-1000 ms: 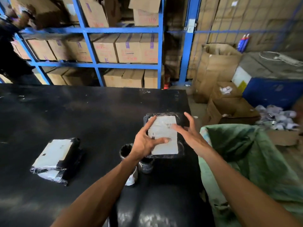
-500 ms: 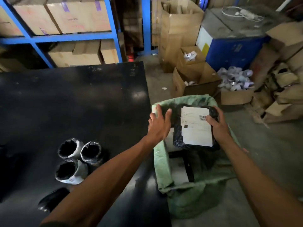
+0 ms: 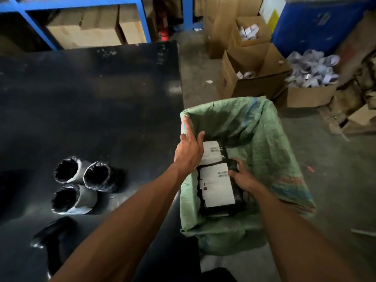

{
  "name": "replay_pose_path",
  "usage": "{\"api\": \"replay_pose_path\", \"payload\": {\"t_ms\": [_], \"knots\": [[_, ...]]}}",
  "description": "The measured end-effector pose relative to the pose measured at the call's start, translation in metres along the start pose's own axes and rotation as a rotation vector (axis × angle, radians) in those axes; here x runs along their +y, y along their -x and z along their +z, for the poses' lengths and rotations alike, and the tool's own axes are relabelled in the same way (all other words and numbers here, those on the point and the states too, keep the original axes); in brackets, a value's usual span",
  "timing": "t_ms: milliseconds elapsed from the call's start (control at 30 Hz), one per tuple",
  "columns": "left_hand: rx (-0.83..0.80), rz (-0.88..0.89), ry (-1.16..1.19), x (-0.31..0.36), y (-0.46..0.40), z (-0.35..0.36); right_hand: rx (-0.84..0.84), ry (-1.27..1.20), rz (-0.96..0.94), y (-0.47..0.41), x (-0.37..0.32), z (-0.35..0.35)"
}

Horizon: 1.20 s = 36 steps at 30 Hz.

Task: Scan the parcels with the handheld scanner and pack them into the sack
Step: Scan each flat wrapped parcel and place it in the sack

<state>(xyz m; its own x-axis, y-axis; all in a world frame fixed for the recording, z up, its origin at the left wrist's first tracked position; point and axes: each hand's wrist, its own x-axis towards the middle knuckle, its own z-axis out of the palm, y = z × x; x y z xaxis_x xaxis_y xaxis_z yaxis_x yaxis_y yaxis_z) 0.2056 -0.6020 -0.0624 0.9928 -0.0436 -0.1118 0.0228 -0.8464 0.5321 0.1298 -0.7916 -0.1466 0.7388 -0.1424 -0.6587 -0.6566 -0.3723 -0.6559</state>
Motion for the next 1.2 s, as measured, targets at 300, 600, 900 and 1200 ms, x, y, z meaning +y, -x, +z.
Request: {"api": "replay_pose_path", "payload": {"t_ms": [300, 600, 900, 1200], "knots": [[0.009, -0.02, -0.052, -0.009, -0.002, 0.005, -0.111, 0.103, 0.067, -0.011, 0.026, 0.028], [0.028, 0.015, -0.108, -0.013, 0.003, 0.005, -0.146, 0.976, -0.186, 0.0, 0.026, 0.057], [0.012, -0.033, -0.125, -0.01, -0.002, 0.011, -0.306, 1.163, -0.094, -0.012, 0.019, 0.07], [0.007, -0.036, -0.076, -0.015, -0.005, 0.015, -0.339, 1.323, 0.021, -0.019, 0.017, 0.096]]}}
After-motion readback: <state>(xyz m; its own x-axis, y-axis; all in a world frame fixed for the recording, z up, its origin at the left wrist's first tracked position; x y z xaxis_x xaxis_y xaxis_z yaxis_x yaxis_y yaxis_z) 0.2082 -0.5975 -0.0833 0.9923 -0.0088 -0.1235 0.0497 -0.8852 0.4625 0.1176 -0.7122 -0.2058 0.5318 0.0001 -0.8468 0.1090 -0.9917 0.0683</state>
